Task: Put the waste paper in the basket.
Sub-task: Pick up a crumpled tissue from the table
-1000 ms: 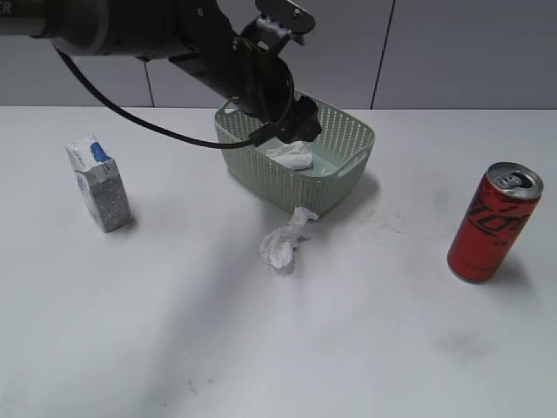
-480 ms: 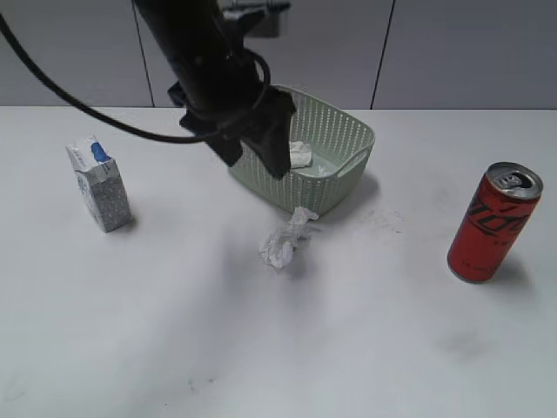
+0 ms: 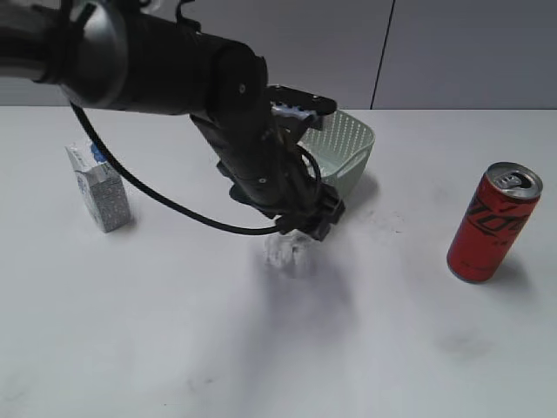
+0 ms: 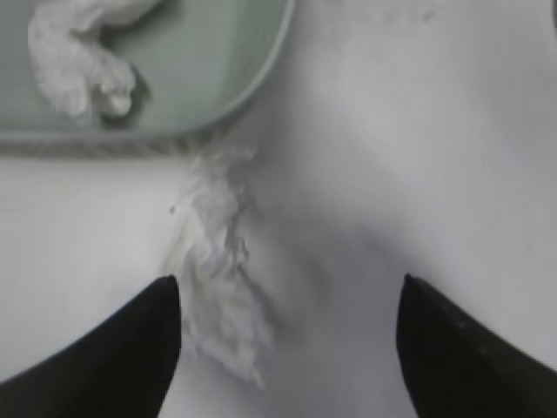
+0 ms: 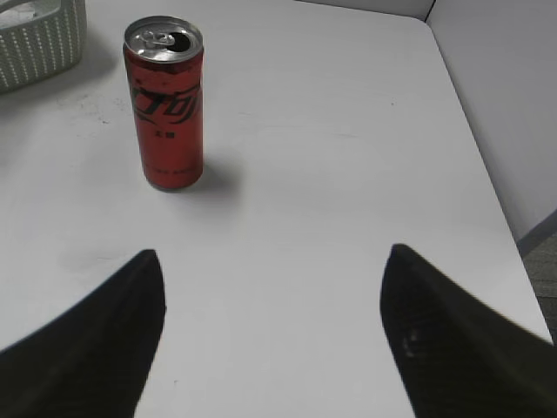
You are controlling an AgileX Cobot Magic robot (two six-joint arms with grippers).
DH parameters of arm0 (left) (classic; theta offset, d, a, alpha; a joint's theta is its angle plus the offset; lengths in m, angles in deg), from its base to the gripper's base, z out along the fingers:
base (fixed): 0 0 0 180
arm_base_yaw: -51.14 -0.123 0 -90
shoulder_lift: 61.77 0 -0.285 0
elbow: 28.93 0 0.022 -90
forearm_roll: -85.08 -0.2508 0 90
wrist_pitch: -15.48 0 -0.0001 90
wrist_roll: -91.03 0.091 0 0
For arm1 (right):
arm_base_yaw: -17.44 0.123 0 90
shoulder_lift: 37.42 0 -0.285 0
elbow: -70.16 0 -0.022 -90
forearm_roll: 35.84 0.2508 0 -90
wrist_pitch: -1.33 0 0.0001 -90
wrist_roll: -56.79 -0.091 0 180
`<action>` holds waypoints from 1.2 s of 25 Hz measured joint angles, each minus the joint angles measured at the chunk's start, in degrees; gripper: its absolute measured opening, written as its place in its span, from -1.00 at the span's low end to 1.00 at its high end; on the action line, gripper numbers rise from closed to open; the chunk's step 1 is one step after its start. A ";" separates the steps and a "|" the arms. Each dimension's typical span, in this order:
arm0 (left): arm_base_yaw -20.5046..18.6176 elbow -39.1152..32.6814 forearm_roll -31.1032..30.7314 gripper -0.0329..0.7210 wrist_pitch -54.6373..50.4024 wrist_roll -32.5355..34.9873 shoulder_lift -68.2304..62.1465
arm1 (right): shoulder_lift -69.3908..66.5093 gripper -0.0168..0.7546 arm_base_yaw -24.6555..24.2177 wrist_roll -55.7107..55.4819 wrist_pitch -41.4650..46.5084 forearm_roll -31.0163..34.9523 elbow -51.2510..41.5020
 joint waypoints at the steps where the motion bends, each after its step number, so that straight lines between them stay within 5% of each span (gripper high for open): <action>1: 0.37 -0.13 -0.30 0.60 2.73 -1.13 -0.42 | 0.00 0.56 0.00 0.00 0.00 0.00 0.00; 15: -1.37 -0.24 -5.75 0.56 8.22 -7.13 -8.73 | 0.00 0.56 0.00 0.00 0.00 0.00 0.00; 19: -1.42 -0.12 -6.04 0.12 6.62 -7.18 -8.84 | 0.00 0.56 0.00 0.00 0.00 0.00 0.00; 23: -1.42 -0.06 -6.13 -0.68 1.81 -7.18 -7.61 | 0.00 0.56 0.00 0.00 0.00 0.00 0.00; 30: -1.42 -0.12 -10.03 -0.83 -0.86 -7.18 4.56 | 0.00 0.56 0.00 0.00 0.00 0.00 0.00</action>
